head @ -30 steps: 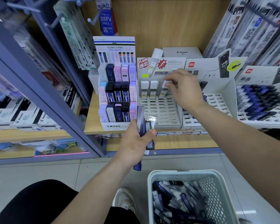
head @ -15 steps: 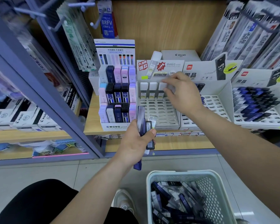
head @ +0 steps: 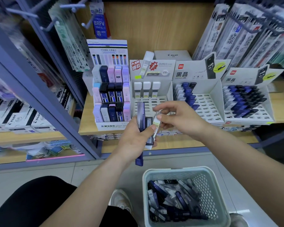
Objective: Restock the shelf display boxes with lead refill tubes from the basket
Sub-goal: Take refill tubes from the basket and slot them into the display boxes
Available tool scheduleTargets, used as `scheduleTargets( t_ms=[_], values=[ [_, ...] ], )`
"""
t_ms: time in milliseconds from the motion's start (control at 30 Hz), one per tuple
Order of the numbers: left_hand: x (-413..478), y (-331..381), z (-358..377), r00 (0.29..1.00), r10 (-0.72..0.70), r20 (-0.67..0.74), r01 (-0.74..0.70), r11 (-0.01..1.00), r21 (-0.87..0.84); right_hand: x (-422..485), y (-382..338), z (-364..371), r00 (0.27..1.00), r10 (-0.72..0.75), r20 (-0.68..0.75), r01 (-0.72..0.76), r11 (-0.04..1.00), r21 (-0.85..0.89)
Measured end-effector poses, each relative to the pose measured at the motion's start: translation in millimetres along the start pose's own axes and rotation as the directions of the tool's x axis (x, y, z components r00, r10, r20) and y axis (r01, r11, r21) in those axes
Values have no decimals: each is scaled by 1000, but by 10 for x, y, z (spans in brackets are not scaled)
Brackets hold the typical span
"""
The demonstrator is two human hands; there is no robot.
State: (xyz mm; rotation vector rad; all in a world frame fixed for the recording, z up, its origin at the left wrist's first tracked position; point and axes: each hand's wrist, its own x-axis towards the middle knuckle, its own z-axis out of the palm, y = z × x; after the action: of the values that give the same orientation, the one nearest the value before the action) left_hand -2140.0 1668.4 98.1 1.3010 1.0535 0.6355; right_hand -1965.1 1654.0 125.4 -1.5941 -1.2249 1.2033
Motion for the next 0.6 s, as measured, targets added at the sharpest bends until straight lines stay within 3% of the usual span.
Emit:
scheduleTargets(
  t_ms=[167, 367, 500, 600],
  values=[
    [28, 9, -4, 999, -28, -39, 25, 997, -67, -86, 55, -74, 997, -43, -68, 39, 998, -58],
    [34, 17, -34, 995, -74, -69, 61, 984, -170, -290, 200, -212, 981, 1, -196, 25, 991, 130],
    [21, 10, -27, 995, -20, -95, 13, 997, -77, -413, 339, -124, 990, 80, -114, -64, 988, 142],
    [16, -14, -4, 993, 18, -113, -18, 1000, 2, -460, 338, -21, 992, 106, 73, -111, 991, 70]
  ],
)
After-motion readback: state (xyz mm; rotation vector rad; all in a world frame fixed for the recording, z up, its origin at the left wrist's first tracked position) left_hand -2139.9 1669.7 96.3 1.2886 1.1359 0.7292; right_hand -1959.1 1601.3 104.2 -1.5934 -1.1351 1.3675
